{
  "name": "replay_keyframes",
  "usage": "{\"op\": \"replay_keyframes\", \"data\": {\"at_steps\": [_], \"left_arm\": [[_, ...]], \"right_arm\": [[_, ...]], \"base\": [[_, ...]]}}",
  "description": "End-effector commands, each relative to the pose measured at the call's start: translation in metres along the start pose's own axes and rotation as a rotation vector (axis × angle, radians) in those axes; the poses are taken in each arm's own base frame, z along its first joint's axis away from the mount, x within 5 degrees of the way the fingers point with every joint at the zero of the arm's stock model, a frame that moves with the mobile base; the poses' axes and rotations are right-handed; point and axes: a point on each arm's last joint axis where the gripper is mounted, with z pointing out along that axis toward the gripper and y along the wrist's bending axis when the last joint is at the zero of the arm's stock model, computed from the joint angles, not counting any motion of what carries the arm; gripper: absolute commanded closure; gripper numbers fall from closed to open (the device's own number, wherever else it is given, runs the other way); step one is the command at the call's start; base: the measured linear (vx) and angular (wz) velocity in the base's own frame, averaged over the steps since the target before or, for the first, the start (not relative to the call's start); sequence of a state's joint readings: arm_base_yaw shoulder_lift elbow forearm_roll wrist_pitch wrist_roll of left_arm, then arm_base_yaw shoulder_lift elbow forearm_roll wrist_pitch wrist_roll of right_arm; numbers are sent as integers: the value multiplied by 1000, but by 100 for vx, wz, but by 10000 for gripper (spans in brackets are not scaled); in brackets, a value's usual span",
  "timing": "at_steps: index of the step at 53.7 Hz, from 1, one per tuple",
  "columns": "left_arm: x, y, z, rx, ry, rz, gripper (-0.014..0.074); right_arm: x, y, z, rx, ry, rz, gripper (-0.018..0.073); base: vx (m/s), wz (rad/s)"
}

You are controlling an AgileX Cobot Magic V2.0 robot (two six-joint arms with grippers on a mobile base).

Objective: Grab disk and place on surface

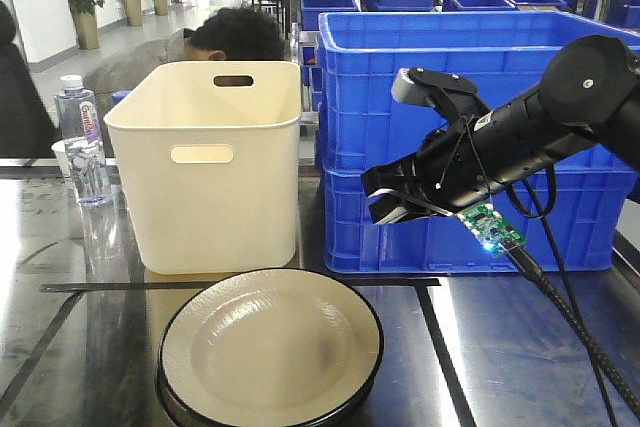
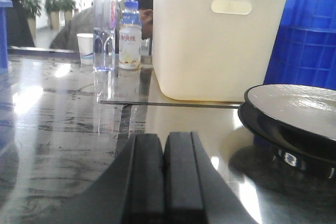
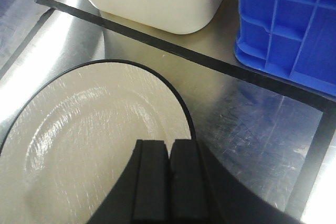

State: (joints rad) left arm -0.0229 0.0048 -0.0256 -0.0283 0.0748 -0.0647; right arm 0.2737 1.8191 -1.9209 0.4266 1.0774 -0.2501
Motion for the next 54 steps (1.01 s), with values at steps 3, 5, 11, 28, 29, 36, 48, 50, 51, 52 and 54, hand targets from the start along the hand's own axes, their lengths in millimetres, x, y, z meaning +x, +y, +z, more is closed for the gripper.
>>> {"op": "replay_keyframes", "data": {"at_steps": [3, 5, 11, 28, 29, 36, 48, 50, 51, 52, 54], "left_arm": [[5, 0, 0, 12, -61, -2, 605], [6, 0, 0, 10, -22, -4, 605], [10, 0, 1, 6, 33, -3, 605], [12, 1, 1, 4, 56, -3, 604], [12, 1, 1, 4, 56, -3, 604], [12, 1, 1, 4, 57, -3, 605], [14, 1, 1, 3, 72, -3, 605], [14, 1, 1, 3, 74, -3, 605], [14, 1, 1, 3, 75, -3, 605], [14, 1, 1, 3, 75, -3, 605], [14, 1, 1, 3, 75, -3, 605]], "right_arm": [[-15, 11, -33, 0, -144, -22, 567], [-15, 10, -33, 1, -144, -23, 567], [-15, 10, -33, 2, -145, -23, 567], [-15, 10, -33, 1, -144, -23, 567], [-15, 10, -33, 1, -144, -23, 567], [-15, 10, -33, 1, -144, -23, 567], [-15, 10, -33, 1, -144, -23, 567], [-15, 10, -33, 1, -143, -23, 567], [-15, 10, -33, 1, -142, -23, 567], [-15, 11, -33, 0, -140, -23, 567], [-15, 11, -33, 0, -140, -23, 567]], "base": [[0, 0], [0, 0], [0, 0], [0, 0], [0, 0], [0, 0], [0, 0], [0, 0], [0, 0], [0, 0], [0, 0]]}}
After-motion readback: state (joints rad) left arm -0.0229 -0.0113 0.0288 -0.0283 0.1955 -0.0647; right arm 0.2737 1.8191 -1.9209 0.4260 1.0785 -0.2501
